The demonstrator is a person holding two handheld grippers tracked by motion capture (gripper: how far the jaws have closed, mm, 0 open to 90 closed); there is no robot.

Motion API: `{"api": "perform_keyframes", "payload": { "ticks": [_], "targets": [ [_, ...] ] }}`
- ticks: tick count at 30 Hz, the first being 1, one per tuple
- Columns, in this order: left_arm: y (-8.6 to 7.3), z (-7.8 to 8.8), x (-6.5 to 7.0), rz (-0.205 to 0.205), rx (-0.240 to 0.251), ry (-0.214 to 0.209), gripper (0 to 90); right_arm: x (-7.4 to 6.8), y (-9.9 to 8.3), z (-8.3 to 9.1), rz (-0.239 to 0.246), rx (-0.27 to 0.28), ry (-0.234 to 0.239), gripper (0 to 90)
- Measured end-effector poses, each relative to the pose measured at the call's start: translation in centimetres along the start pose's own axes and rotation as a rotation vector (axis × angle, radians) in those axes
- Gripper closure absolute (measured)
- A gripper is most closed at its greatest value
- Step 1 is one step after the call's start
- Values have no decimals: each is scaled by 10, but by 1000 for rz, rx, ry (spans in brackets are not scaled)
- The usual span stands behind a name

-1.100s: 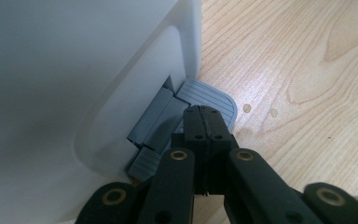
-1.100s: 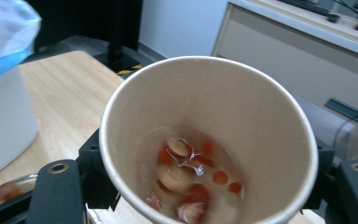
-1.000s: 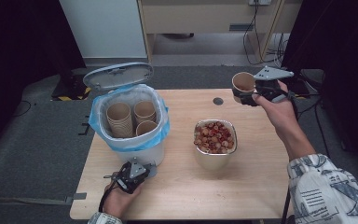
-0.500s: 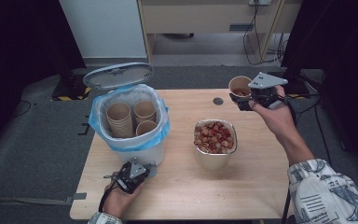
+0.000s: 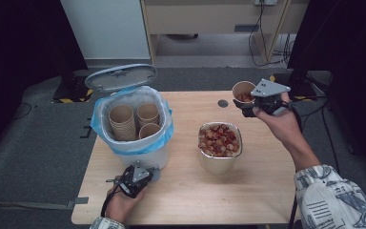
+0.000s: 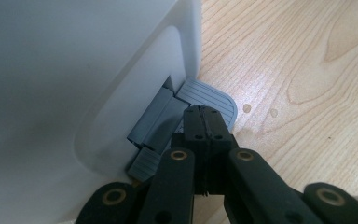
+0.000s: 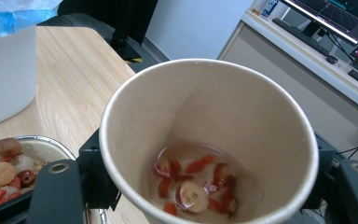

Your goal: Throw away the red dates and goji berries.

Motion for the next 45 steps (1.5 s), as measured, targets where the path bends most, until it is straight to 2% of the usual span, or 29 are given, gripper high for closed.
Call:
{"api": "perform_keyframes", "payload": {
  "ticks": [3,8,9,10,11,12,13,14,15,16,17,18,22,25,26,27,28,29,30,35,36,39,41,45],
  "targets": [
    [0,0,0,1,0,0,897,-2,-1,1,16,6,-2,282],
    [0,0,0,1,0,0,897,-7,-7,2,93,-2,-44,285],
    [0,0,0,1,0,0,898,-7,-7,2,93,-2,-44,285],
    [0,0,0,2,0,-1,897,-9,-9,4,136,-13,-76,286],
    [0,0,0,2,0,-1,898,-9,-9,4,136,-13,-76,286],
    [0,0,0,2,0,-1,898,-10,-11,6,165,-5,-95,287],
    [0,0,0,2,0,-1,898,-10,-11,6,165,-5,-95,287],
    [0,0,0,2,0,0,898,-10,-11,9,195,-4,-117,287],
    [0,0,0,2,0,0,898,-10,-11,9,195,-4,-117,287],
    [0,0,0,1,-1,1,898,-10,-9,10,225,-4,-128,286],
    [0,0,0,1,-1,1,898,-10,-9,10,225,-4,-128,286],
    [0,0,0,1,-1,0,898,-11,-8,11,245,-5,-136,286],
    [0,0,0,2,0,-2,897,-13,-2,13,308,-22,-158,286],
    [0,0,0,2,0,-2,898,-13,0,14,324,-30,-165,286],
    [0,0,0,2,0,-2,898,-16,3,14,356,-38,-178,286],
    [0,0,0,2,0,-2,897,-16,3,14,356,-38,-178,286],
    [0,0,0,2,0,-2,898,-19,5,14,388,-43,-181,286],
    [0,0,0,2,0,-1,898,-19,5,14,388,-43,-181,286],
    [0,0,0,2,0,-2,898,-21,6,14,409,-51,-189,286],
    [0,0,0,3,1,-3,898,-22,4,13,434,-69,-198,285],
    [0,0,0,3,1,-3,898,-23,3,13,459,-83,-208,285],
    [0,0,0,3,1,-3,898,-24,2,13,479,-91,-218,285],
    [0,0,0,3,0,-3,897,-26,3,14,523,-105,-241,285],
    [0,0,0,3,0,-3,898,-30,4,15,568,-121,-262,285]
  ]
}}
Point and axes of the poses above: each handheld gripper's, and its own axes: z roughly backward along the jaws, y roughly out of its top, x roughly to its right, the point moved 2 cm from there along -z, roughly forward along the jaws, and after that the axes turned 14 degrees about -x, right-handed, at the moved point
